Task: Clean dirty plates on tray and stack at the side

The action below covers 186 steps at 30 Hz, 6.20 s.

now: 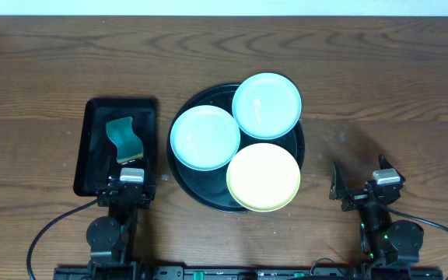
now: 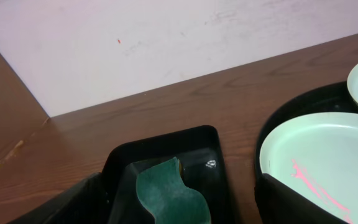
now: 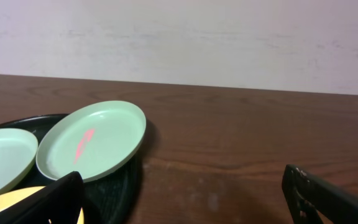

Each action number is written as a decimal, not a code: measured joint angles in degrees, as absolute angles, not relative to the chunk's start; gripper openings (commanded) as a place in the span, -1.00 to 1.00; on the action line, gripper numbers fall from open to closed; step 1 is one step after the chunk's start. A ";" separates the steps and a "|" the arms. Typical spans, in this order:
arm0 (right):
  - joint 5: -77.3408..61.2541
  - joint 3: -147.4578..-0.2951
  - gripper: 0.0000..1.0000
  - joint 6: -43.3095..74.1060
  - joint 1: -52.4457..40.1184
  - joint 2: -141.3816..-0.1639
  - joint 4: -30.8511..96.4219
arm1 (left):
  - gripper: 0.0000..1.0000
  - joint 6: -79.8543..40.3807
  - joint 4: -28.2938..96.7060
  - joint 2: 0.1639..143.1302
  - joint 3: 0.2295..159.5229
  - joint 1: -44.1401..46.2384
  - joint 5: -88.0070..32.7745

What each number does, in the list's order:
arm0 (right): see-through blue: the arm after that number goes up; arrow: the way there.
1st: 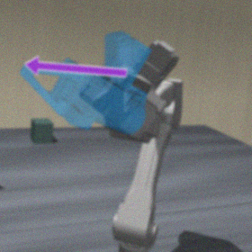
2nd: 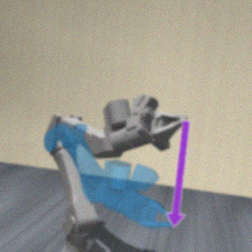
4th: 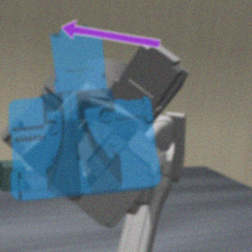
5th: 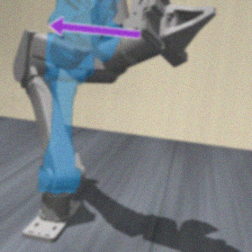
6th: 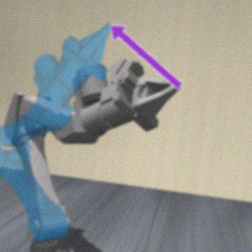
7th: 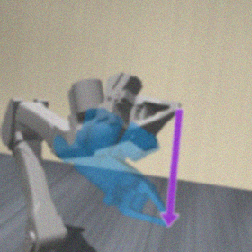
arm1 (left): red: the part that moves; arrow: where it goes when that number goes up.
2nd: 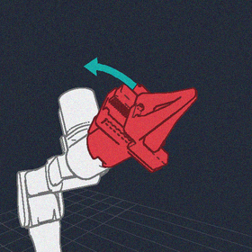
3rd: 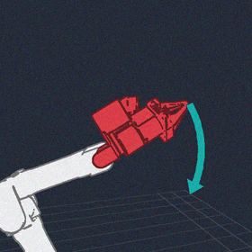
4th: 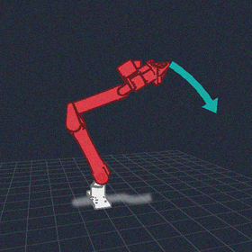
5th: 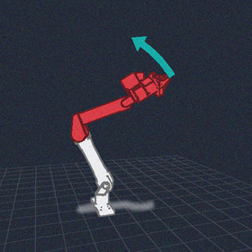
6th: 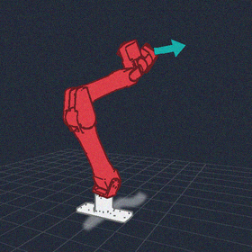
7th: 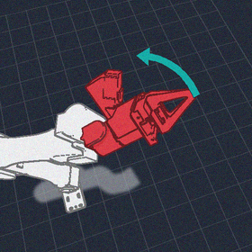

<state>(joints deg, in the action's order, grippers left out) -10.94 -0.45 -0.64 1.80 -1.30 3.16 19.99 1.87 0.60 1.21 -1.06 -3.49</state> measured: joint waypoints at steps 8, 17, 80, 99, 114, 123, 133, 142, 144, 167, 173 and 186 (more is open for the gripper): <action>-10.94 -0.45 0.99 -0.64 1.80 -1.30 3.16 | 0.55 19.99 1.89 0.60 1.21 -1.06 -3.49; -10.94 -0.45 0.99 -0.64 1.80 -1.30 3.16 | 0.55 19.99 1.87 0.60 1.21 -1.06 -3.49; -29.34 -80.49 0.43 9.13 -1.32 -87.90 44.75 | 0.56 2.17 63.22 86.00 83.53 -0.99 -19.75; -12.82 -81.32 -0.37 25.96 -31.55 -108.88 39.24 | 0.55 -14.85 68.60 87.88 87.96 -1.32 6.33; -5.39 -81.45 -0.68 31.00 -35.88 -115.48 37.19 | 0.55 -16.10 68.60 87.88 87.96 -4.73 7.70; -4.89 -81.49 -0.88 31.66 -36.18 -118.61 35.55 | 0.56 -16.29 68.60 88.99 87.96 -4.73 7.70; -4.67 -81.80 -0.97 32.58 -36.18 -119.42 34.87 | 0.54 -16.29 68.40 93.47 87.31 -4.73 7.73; -4.67 -81.89 -0.97 32.64 -36.18 -119.42 34.92 | 0.43 -15.16 61.78 98.04 80.60 -4.73 5.93; -4.67 -81.91 -0.97 32.64 -36.18 -119.42 34.94 | 0.40 -14.81 60.34 99.15 79.81 -4.73 5.78; -4.67 -82.02 -0.97 31.59 -36.18 -119.52 34.98 | -0.18 -10.20 51.11 110.91 77.58 -9.91 1.67; -4.67 -82.02 -0.97 31.55 -36.18 -119.52 34.92 | -0.18 -10.02 49.71 110.91 77.58 -10.39 -0.80; -4.67 -82.02 -0.97 31.38 -36.18 -119.52 34.87 | -0.19 -7.79 47.09 110.91 76.82 -10.39 -4.82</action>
